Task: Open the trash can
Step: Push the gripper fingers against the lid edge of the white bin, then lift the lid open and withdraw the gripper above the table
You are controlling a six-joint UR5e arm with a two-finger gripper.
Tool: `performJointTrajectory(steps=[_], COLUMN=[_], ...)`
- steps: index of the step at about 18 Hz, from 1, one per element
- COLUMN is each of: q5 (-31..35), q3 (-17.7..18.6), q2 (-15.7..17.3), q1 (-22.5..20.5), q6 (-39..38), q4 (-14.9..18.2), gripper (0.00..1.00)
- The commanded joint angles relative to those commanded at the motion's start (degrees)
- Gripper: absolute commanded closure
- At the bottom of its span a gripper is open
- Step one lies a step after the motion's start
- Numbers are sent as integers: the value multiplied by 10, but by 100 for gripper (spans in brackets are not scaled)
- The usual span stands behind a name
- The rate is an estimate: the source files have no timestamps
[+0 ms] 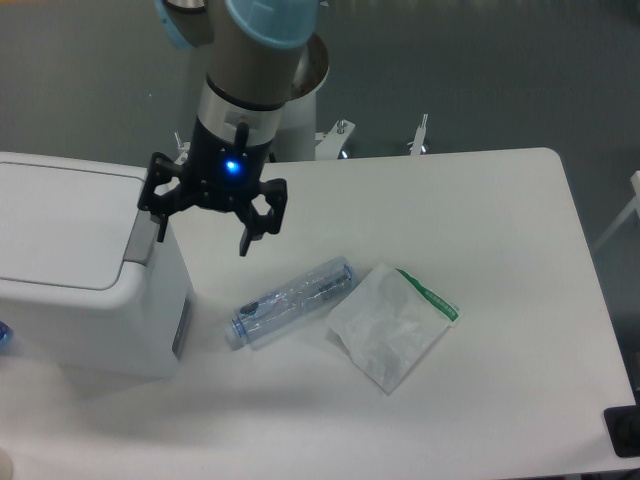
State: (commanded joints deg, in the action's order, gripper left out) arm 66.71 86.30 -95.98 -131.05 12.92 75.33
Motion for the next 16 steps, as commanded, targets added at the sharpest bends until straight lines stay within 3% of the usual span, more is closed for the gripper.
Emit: performJointTrajectory(steps=[4, 16], q5=[1, 11], q3=[39, 40], q2=[18, -4], q1=[4, 5], q6=[0, -3], q4=[-28, -50], gripper=[0, 0])
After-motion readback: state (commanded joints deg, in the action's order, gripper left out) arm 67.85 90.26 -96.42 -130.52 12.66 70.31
